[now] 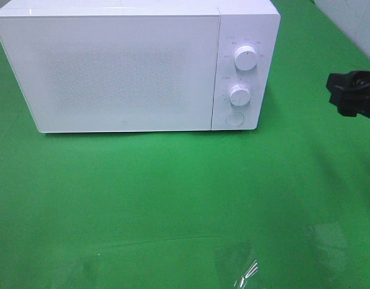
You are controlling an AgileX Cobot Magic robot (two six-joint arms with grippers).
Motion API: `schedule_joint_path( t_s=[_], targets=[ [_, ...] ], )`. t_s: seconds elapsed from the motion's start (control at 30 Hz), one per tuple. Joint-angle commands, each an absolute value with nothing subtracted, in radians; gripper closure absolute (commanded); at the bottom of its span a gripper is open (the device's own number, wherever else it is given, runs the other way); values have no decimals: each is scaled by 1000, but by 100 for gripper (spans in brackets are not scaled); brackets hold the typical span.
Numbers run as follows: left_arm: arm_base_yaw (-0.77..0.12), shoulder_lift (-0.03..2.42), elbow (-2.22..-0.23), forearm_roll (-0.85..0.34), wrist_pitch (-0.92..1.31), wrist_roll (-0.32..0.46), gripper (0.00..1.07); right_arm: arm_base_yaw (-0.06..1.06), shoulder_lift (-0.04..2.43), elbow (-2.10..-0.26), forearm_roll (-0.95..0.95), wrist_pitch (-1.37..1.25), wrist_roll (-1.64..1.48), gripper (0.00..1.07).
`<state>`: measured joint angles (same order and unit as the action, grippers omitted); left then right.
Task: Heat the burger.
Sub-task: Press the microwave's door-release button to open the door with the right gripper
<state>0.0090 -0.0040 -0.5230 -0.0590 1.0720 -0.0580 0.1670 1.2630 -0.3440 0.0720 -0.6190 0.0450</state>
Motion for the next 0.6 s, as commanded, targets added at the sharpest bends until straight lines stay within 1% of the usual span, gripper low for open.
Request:
schedule_joint_path(
  t_s=[0.03,0.07,0.1,0.13,0.17,0.2,0.23,0.27,0.3,0.33,0.4,0.5,0.57,0.6],
  targets=[
    [11,-9,-520,-59,1064,-60,8,210,1304,-320,164,-754,-19,32],
    [11,-9,-520,-59,1064,-60,8,258,1335,-304,246,-821,-72,32],
    [11,-9,-520,-59,1064,-60,8,258,1335,-304,246,-821,-72,32],
    [11,-9,-520,-59,1064,-60,8,313,1367,-301,336,-863,-125,32],
    [11,-9,-520,-59,1064,-60,8,341,1385,-300,377,-886,-153,32],
    [11,-9,-520,-59,1064,-60,8,341,1385,-300,377,-886,-153,32],
    [11,-9,-520,-59,1064,-60,8,394,1417,-300,443,-929,-196,32],
    [11,-9,-520,-59,1064,-60,8,394,1417,-300,443,-929,-196,32],
    [11,-9,-520,-59,1064,-60,8,452,1453,-300,508,-981,-230,32],
    [11,-9,-520,-59,1064,-60,8,452,1453,-300,508,-981,-230,32],
    [11,-9,-520,-59,1064,-60,8,582,1517,-300,636,-1092,-261,32],
    [11,-9,-520,-59,1064,-60,8,615,1535,-300,664,-1118,-270,32],
    [11,-9,-520,-59,1064,-60,8,724,1601,-301,748,-1184,-269,32],
    [11,-9,-520,-59,1064,-60,8,724,1601,-301,748,-1184,-269,32]
  ],
)
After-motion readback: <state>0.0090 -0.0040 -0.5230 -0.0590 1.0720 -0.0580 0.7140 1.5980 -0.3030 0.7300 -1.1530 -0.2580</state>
